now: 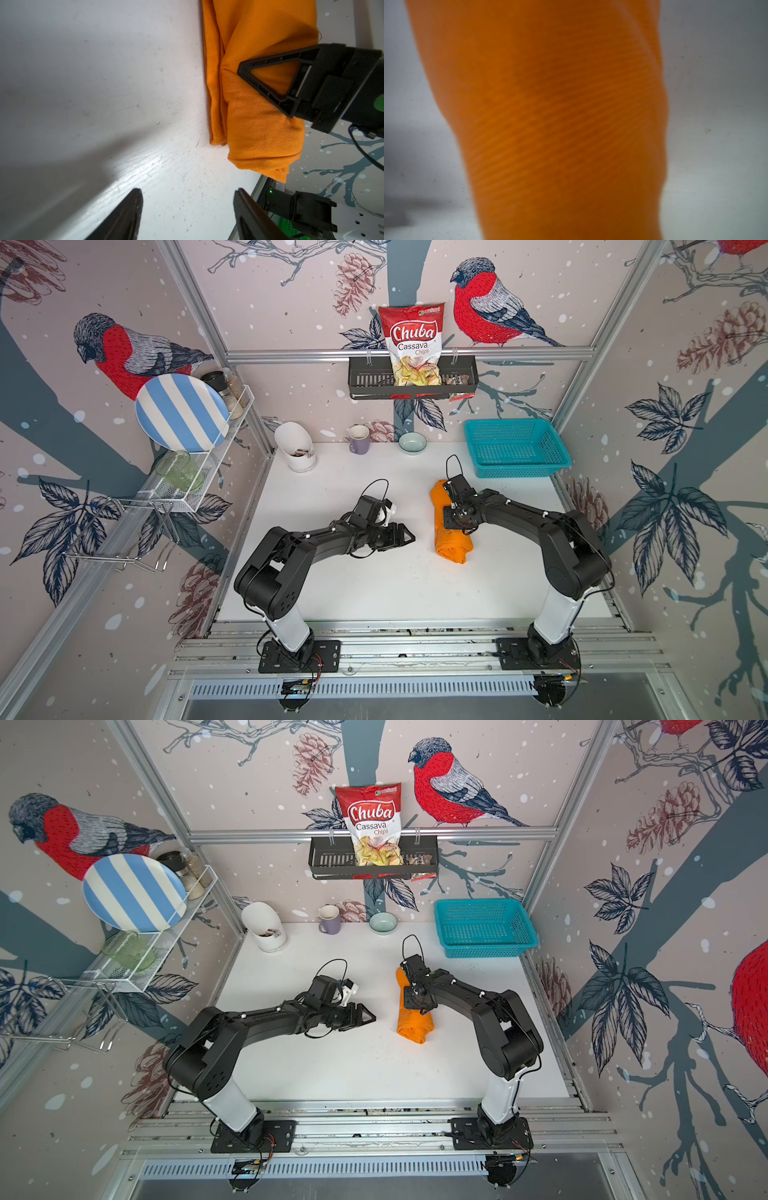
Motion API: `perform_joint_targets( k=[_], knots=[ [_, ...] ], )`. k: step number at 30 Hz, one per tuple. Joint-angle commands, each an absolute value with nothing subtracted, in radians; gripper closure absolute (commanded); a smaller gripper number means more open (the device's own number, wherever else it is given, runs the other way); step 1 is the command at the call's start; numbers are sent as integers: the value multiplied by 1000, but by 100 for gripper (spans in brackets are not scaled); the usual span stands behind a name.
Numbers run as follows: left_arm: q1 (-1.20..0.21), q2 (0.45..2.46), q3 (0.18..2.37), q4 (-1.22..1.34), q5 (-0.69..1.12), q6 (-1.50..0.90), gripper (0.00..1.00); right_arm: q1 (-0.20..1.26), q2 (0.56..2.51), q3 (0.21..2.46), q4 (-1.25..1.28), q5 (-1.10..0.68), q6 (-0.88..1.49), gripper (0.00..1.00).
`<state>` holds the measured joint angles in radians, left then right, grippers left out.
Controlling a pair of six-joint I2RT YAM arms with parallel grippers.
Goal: Roll up the long pants
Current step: Pick up the long pant at the center of the board.
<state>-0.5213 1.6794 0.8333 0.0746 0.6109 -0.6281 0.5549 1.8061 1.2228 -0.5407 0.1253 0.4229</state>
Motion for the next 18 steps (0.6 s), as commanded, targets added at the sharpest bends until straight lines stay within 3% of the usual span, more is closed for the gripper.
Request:
perform_joint_targets(
  k=[1,7,18],
  knots=[
    [-509,1654,826,45,617,-594,29,543,1767,1292,-693,245,370,98],
    [-493,1629,810,31,618,-576,28,513,1739,1434,-763,342,255,100],
    [-487,1635,779,59,639,-575,29,391,1880,1899,-891,306,145,100]
  ],
)
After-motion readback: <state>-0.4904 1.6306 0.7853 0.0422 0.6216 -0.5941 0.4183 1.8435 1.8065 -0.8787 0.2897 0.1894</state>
